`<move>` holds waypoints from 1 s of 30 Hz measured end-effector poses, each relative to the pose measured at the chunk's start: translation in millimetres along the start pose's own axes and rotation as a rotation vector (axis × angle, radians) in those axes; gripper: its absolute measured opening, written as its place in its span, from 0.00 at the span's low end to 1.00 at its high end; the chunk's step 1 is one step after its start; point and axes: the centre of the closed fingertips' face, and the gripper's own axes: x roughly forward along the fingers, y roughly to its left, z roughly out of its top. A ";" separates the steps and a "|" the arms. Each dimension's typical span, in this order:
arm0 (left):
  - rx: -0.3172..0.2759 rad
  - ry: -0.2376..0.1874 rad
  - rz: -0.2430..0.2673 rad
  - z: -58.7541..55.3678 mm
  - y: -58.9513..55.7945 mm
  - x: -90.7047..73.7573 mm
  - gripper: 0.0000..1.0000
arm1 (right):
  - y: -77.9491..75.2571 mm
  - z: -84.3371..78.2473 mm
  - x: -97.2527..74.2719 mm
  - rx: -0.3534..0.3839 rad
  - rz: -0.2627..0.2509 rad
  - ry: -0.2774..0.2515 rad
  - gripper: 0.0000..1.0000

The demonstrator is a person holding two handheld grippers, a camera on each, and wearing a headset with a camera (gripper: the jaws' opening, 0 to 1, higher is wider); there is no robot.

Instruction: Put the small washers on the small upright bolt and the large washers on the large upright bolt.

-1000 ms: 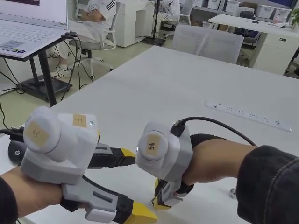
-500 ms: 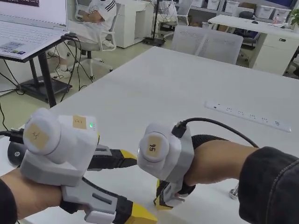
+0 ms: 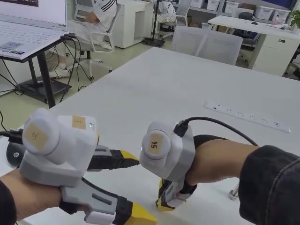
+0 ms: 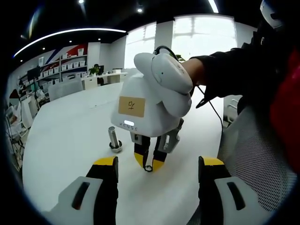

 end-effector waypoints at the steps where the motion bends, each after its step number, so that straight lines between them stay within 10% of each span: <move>1: 0.001 0.002 0.000 -0.2 0.0 0.1 0.69 | 0.0 0.0 0.0 0.000 0.000 0.000 0.13; 30: 0.002 0.010 -0.005 -0.8 -3.0 2.2 0.69 | -1.0 -42.1 -36.6 0.097 -0.058 -0.027 0.13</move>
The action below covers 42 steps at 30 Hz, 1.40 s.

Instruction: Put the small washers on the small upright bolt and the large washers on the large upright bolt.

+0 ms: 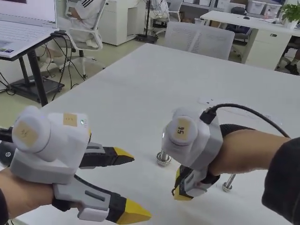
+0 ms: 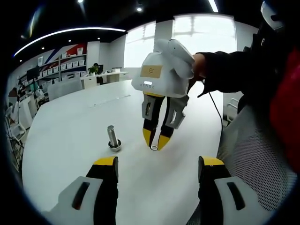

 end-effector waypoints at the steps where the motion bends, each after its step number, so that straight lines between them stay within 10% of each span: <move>1: -0.001 0.000 0.000 0.0 0.0 0.0 0.69 | 0.0 -1.9 -1.4 0.003 -0.002 -0.001 0.13; 42: 0.002 0.011 -0.020 -3.0 -4.0 0.6 0.69 | -10.9 -105.5 -53.1 0.227 -0.110 0.047 0.13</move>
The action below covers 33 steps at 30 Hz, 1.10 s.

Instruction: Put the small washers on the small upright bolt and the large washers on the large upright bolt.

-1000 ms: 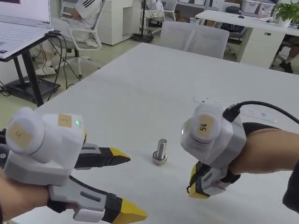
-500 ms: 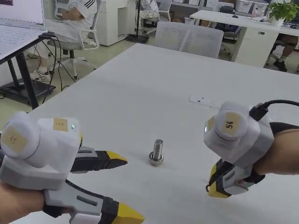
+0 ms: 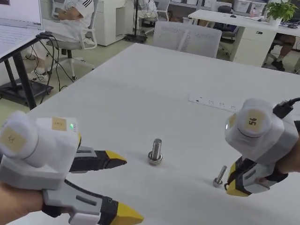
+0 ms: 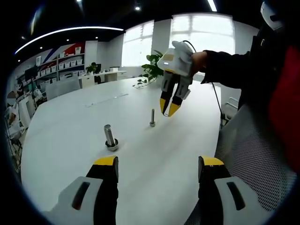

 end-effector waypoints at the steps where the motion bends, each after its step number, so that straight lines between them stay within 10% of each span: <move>1: 0.000 0.001 0.000 -0.2 0.2 0.0 0.69 | -1.6 -0.8 -1.1 0.003 -0.003 0.001 0.13; 33: -0.017 0.022 0.014 -5.5 2.5 1.1 0.69 | -33.1 14.8 -7.2 -0.028 -0.044 -0.022 0.13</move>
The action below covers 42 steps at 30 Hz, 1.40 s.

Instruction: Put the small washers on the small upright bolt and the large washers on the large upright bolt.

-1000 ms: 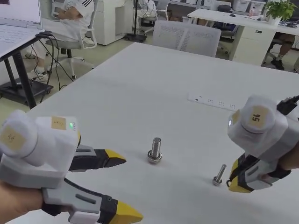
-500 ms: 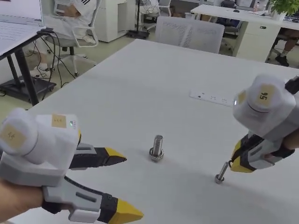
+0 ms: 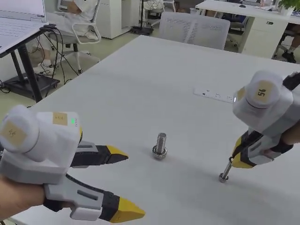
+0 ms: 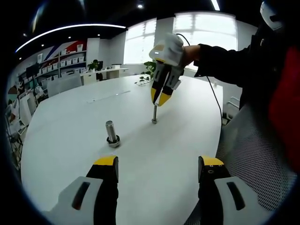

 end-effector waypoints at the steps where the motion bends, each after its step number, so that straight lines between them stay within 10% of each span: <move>1: -0.001 0.000 0.000 0.0 0.0 0.1 0.69 | 0.1 -0.5 0.9 0.000 0.003 0.001 0.13; 42: -0.017 0.006 0.005 -0.7 4.0 3.6 0.68 | 0.9 -11.7 44.8 -0.001 0.077 0.053 0.13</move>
